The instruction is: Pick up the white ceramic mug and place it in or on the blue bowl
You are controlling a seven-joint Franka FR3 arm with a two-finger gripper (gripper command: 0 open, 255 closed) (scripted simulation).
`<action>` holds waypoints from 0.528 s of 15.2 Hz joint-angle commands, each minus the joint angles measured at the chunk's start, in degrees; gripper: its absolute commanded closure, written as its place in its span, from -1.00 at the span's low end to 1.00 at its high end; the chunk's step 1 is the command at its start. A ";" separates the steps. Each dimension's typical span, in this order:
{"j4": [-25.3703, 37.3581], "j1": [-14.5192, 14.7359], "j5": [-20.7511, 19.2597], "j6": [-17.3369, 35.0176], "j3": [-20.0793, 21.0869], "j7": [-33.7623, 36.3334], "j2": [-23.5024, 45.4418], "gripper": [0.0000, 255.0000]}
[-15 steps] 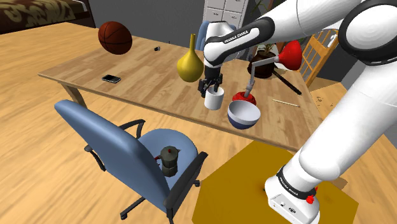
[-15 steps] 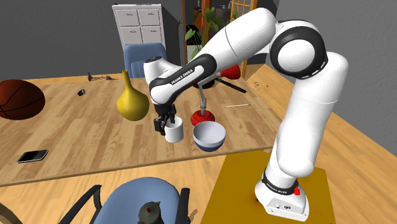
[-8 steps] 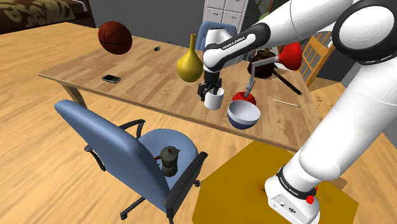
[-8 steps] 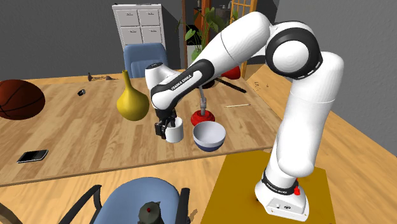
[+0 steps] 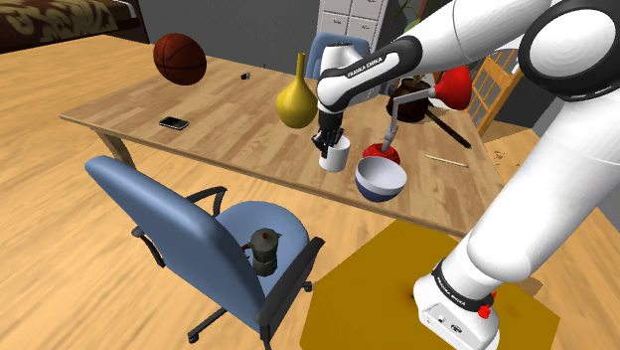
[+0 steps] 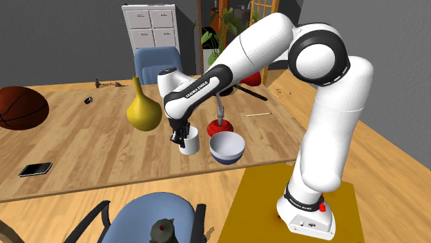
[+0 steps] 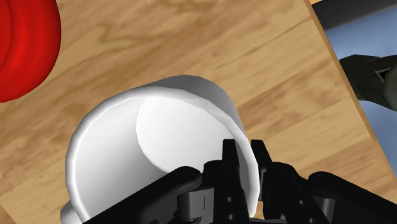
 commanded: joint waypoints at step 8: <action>0.60 0.00 0.04 -1.47 0.00 -0.05 -0.86 1.00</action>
